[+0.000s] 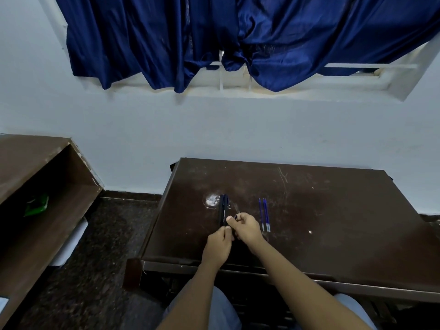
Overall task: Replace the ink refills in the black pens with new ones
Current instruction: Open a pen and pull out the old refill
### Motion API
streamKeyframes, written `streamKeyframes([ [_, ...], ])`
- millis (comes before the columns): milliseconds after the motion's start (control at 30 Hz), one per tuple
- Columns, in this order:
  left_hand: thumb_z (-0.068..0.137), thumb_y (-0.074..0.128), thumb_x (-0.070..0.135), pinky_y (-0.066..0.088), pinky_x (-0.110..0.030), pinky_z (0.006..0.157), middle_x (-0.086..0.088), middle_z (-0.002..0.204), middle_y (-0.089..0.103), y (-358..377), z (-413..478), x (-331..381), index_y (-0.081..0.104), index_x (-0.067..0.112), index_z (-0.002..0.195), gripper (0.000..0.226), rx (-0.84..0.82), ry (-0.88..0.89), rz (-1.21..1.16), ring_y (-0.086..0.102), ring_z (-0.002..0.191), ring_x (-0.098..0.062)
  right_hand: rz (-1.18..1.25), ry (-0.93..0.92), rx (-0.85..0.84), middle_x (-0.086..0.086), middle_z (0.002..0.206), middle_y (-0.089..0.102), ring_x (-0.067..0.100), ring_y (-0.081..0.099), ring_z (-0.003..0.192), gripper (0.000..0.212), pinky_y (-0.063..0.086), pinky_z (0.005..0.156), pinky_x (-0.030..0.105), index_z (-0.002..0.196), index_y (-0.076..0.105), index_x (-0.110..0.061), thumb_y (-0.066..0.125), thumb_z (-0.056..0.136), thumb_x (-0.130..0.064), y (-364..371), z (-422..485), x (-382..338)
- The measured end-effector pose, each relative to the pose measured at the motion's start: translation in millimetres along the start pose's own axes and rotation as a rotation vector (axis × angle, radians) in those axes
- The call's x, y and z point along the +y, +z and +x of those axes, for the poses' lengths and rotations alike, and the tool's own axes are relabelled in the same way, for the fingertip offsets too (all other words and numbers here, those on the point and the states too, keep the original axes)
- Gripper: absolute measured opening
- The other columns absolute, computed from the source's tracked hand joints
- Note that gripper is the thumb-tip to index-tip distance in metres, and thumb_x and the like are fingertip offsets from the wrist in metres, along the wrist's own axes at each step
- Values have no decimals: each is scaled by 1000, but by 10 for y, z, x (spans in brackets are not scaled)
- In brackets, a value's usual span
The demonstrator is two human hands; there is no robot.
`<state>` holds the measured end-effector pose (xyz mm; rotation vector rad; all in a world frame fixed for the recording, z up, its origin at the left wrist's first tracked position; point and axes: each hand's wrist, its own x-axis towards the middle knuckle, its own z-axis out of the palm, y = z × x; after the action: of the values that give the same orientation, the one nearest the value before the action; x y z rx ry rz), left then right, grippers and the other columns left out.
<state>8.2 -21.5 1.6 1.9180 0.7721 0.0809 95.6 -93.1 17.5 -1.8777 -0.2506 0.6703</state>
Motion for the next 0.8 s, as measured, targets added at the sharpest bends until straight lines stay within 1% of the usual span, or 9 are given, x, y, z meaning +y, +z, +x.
streamKeyframes([
  [100, 98, 35, 39, 43, -32, 63, 2, 70, 59, -12, 4, -22, 56, 18, 72, 40, 37, 24, 129, 56, 66, -16, 63, 87, 20, 1, 59, 54, 14, 48, 55, 37, 41, 58, 30, 58, 44, -16, 64, 88, -26, 11, 93, 56],
  [167, 98, 34, 43, 46, -34, 63, 1, 71, 59, -25, 19, -36, 58, 15, 77, 42, 61, 37, 226, 57, 68, -18, 89, 127, 2, 2, 61, 54, 14, 46, 57, 38, 39, 59, 32, 56, 46, -16, 63, 88, -25, 31, 132, 82],
  [233, 97, 34, 45, 46, -35, 62, 1, 70, 59, -21, 33, -37, 58, 15, 77, 44, 62, 35, 256, 57, 66, -18, 85, 154, -12, 2, 61, 54, 14, 46, 57, 36, 38, 59, 30, 57, 50, -15, 61, 90, -25, 50, 158, 87],
  [300, 97, 34, 46, 44, -32, 61, 0, 71, 60, -11, 37, -11, 59, 15, 77, 45, 72, 15, 266, 58, 68, -18, 73, 170, -23, 2, 60, 53, 14, 44, 56, 35, 37, 57, 29, 57, 52, -15, 59, 90, -23, 52, 192, 75],
  [367, 96, 33, 47, 46, -33, 62, 0, 74, 62, 6, 53, 7, 60, 16, 77, 45, 85, 5, 269, 61, 72, -19, 60, 184, -43, 2, 60, 52, 14, 42, 54, 32, 35, 54, 28, 58, 52, -14, 57, 89, -20, 37, 235, 55],
  [533, 96, 35, 47, 45, -32, 61, 0, 77, 63, 43, 82, 42, 60, 18, 78, 43, 116, -12, 320, 60, 72, -18, 53, 290, -71, 3, 64, 53, 14, 41, 54, 16, 34, 51, 26, 79, 62, -7, 49, 88, -11, 1, 335, 13],
  [600, 96, 36, 49, 46, -33, 62, 0, 76, 63, 53, 95, 25, 58, 19, 77, 42, 113, -29, 313, 61, 72, -18, 77, 305, -70, 4, 65, 53, 14, 42, 55, 17, 34, 51, 25, 83, 65, -6, 48, 87, -8, 20, 373, 12],
  [733, 94, 38, 55, 43, -31, 61, 3, 74, 62, 68, 99, -17, 57, 22, 77, 42, 127, -89, 258, 60, 71, -15, 159, 323, -80, 2, 61, 49, 12, 37, 52, 26, 30, 46, 23, 74, 65, -11, 43, 85, -3, 54, 442, -8],
  [800, 95, 36, 54, 43, -30, 62, 4, 75, 61, 92, 97, -16, 58, 23, 79, 42, 133, -107, 219, 59, 71, -14, 192, 335, -83, 1, 61, 48, 11, 36, 53, 28, 31, 47, 23, 78, 65, -11, 40, 89, -3, 50, 470, -7],
])
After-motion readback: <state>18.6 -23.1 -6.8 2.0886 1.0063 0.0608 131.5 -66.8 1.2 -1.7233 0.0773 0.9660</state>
